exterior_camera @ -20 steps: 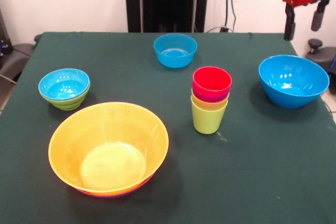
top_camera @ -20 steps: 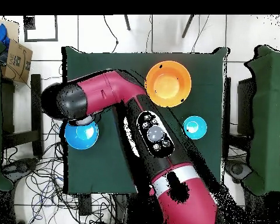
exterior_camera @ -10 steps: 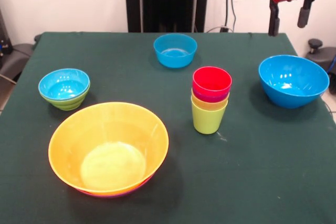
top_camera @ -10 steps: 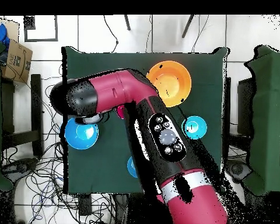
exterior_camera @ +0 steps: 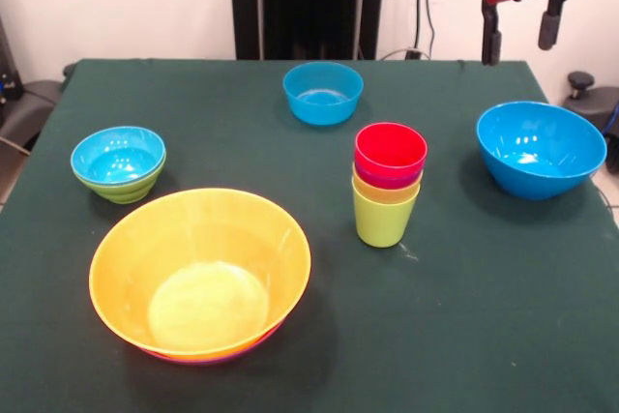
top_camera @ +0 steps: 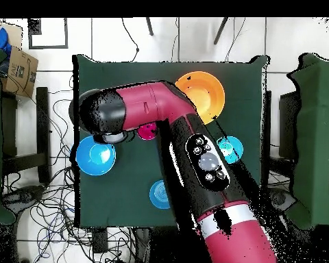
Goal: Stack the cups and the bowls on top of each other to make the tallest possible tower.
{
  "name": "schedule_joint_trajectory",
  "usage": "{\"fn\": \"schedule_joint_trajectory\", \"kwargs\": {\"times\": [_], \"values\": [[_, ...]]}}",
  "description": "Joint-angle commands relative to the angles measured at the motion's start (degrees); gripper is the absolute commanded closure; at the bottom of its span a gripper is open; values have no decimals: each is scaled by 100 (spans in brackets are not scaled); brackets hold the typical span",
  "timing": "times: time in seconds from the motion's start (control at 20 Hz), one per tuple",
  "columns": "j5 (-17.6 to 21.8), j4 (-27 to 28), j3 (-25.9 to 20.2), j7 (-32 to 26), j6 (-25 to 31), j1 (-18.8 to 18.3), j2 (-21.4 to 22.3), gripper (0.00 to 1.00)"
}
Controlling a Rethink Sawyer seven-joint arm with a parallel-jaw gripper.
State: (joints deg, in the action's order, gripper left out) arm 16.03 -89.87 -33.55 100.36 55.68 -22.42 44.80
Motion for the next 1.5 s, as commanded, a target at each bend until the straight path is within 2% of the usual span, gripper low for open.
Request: {"fn": "schedule_joint_trajectory", "kwargs": {"times": [0.05, 0.8, 0.95, 1.25, 1.5], "values": [[-13, -188, 288, 296, 119, -39, -400, 0], [-63, -225, 319, 277, -112, -113, -548, 0], [-40, -95, 418, 356, 25, -107, -534, 0], [53, 419, 618, 141, 880, -272, -169, 0], [123, 276, 722, 172, 665, -476, 140, 0]]}}
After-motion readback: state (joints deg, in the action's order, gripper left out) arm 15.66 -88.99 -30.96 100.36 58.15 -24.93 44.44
